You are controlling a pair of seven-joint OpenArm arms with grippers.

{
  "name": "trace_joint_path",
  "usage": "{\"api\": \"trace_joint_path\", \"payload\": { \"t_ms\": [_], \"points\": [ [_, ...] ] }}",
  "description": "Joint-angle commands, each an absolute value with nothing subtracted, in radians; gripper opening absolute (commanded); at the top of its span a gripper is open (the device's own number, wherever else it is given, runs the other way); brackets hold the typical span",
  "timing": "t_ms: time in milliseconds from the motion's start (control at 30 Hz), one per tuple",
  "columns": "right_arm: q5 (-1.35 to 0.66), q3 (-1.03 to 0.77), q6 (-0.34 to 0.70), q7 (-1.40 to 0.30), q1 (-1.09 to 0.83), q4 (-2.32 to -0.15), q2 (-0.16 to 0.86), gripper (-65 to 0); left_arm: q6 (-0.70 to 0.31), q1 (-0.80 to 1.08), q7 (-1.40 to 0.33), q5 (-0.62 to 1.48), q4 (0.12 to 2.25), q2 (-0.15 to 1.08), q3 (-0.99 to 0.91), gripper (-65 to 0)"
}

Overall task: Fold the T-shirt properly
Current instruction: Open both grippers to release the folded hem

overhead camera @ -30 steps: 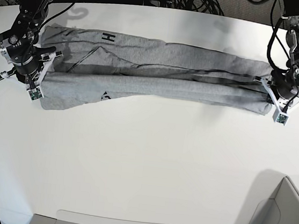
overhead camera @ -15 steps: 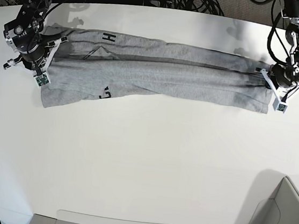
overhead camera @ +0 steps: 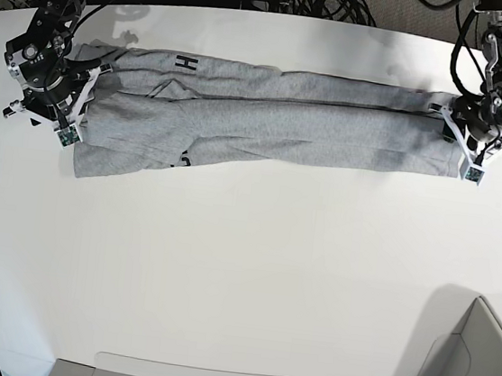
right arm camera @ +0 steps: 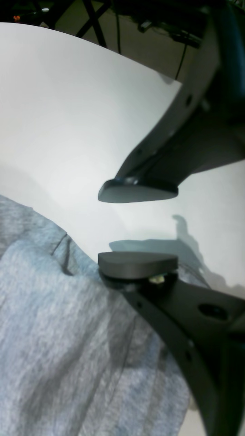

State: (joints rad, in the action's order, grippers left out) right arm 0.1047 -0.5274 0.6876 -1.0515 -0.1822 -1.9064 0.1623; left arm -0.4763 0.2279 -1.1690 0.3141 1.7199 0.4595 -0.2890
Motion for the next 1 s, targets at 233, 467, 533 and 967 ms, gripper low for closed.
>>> {"api": "trace_joint_path", "payload": {
  "t_ms": [233,467,533,967],
  "points": [
    [0.105,-0.53,0.698,-1.043,-0.166,-1.92,0.174,-41.1,-0.475,0.22,-1.161,0.312,1.785,0.446,-0.403,-37.2],
    [0.111,-0.53,0.698,-1.007,-0.148,-1.85,0.174,-41.1,-0.476,0.214,-1.294,0.314,1.828,0.449,-0.421,-36.6],
    [0.111,-0.53,0.698,-0.96,-0.153,-1.824,0.174,-41.1,-0.504,0.214,-1.282,0.317,1.83,0.447,-0.415,-33.3],
    [0.113,-0.53,0.698,-0.946,-0.154,-1.814,0.174,-41.1,-0.698,0.16,-1.227,0.314,1.753,0.349,-0.771,-16.0]
  ]
}}
